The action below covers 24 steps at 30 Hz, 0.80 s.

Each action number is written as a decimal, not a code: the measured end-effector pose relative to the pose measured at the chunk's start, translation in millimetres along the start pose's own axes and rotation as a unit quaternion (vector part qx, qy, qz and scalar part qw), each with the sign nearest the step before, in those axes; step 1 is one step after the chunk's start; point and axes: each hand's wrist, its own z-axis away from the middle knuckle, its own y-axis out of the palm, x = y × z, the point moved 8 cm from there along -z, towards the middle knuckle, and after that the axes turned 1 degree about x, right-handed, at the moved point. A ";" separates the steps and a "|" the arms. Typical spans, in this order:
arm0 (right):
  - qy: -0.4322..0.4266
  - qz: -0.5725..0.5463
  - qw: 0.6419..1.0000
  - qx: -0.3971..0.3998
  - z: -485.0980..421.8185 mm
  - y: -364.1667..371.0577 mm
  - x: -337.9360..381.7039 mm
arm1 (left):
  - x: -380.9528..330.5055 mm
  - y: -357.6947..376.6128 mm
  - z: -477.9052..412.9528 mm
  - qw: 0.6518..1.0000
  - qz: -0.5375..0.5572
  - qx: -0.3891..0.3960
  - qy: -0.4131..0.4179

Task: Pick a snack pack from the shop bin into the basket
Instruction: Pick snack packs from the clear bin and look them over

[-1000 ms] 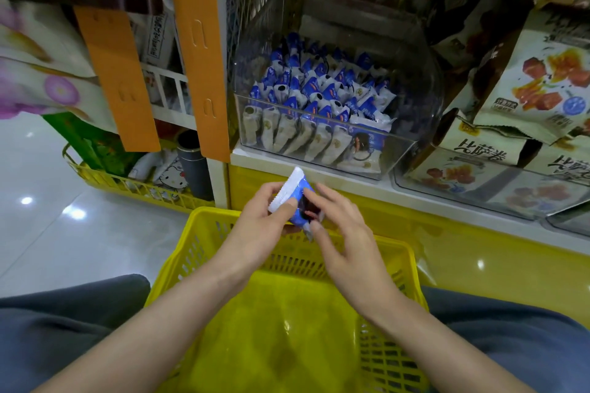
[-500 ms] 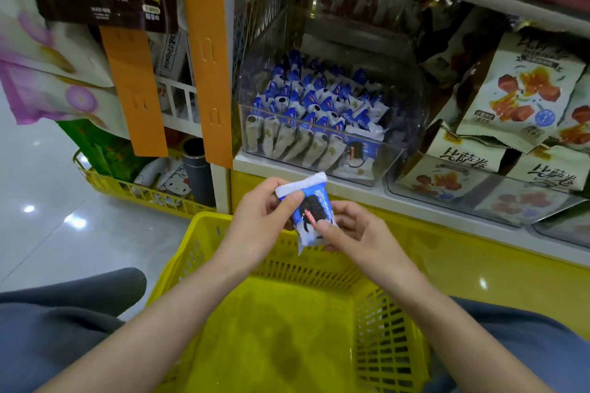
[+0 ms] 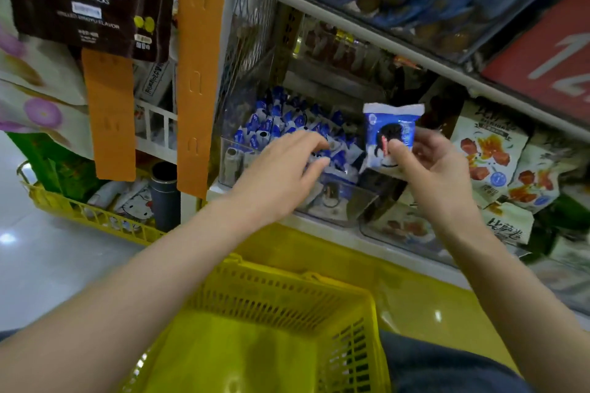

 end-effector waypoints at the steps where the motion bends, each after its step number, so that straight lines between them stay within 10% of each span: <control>1: 0.009 0.017 1.000 -0.016 -7.7 -6.8 -3.0 | -1.6 6.1 -10.2 1.000 -0.009 0.014 0.009; 13: 0.008 0.096 0.994 -0.047 -5.1 -21.7 -42.4 | 25.7 109.2 -80.5 0.923 -0.025 0.383 -0.011; 24: 0.001 0.073 0.997 -0.035 -8.2 -20.4 -40.5 | 17.7 128.0 -90.8 0.908 -0.016 0.417 0.029</control>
